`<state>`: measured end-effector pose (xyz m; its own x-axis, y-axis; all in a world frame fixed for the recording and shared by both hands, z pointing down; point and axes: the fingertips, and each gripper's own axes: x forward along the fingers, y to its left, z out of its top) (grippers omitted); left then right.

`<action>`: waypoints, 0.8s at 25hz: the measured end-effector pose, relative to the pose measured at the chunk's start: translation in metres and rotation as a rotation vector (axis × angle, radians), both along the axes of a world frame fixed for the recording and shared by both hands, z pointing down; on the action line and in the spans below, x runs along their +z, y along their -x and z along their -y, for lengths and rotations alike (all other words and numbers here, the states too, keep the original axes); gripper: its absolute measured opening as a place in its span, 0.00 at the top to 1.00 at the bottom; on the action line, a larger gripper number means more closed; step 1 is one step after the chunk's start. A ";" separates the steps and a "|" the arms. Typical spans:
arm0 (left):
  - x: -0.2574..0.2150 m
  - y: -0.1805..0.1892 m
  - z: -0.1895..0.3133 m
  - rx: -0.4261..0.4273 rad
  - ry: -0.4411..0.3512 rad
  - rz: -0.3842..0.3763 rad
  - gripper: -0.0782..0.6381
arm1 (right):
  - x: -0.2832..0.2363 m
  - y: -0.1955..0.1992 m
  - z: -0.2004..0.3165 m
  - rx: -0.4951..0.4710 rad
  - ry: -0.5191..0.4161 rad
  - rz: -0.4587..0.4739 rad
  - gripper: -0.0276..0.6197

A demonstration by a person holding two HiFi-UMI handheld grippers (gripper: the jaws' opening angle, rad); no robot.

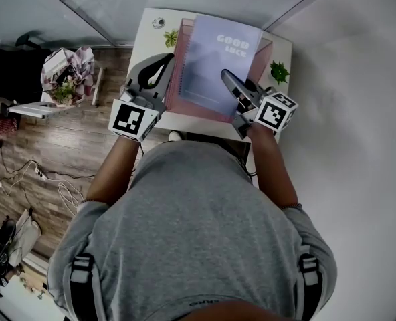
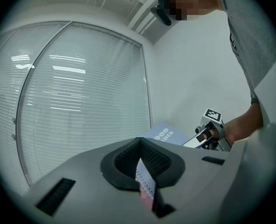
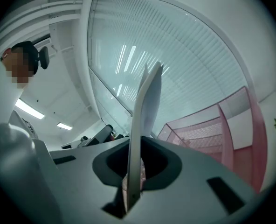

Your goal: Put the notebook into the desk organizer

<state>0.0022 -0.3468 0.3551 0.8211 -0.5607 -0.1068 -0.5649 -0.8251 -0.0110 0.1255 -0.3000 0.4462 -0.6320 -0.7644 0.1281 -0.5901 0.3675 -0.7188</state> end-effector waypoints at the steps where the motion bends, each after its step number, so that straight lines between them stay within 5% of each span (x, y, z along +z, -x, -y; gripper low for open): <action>1: 0.002 -0.002 0.001 -0.001 0.001 0.003 0.87 | 0.005 -0.001 0.002 -0.004 0.014 -0.004 0.90; 20: 0.015 -0.017 0.010 -0.029 0.035 0.025 0.87 | 0.036 0.002 0.020 -0.039 0.208 0.107 0.89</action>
